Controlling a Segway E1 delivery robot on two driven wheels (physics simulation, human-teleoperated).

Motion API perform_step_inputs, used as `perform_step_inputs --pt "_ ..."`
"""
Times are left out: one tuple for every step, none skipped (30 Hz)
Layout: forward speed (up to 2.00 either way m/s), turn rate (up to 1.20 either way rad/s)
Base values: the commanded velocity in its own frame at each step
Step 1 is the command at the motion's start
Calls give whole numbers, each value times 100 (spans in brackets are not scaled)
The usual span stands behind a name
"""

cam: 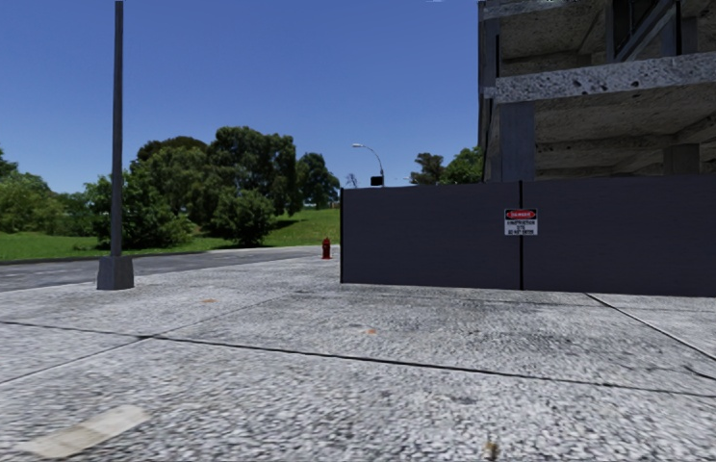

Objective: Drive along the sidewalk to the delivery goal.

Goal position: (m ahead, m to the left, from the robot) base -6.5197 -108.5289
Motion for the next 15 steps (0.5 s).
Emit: perform_step_inputs --pt "159 -71" --pt "159 -71" --pt "159 -71" --pt "159 -71" --pt "159 -71" --pt "159 -71" --pt "159 -71" --pt "159 -71" --pt "159 -71" --pt "159 -71" --pt "159 -71" --pt "159 -71" --pt "159 -71" --pt "159 -71" --pt "159 -71"
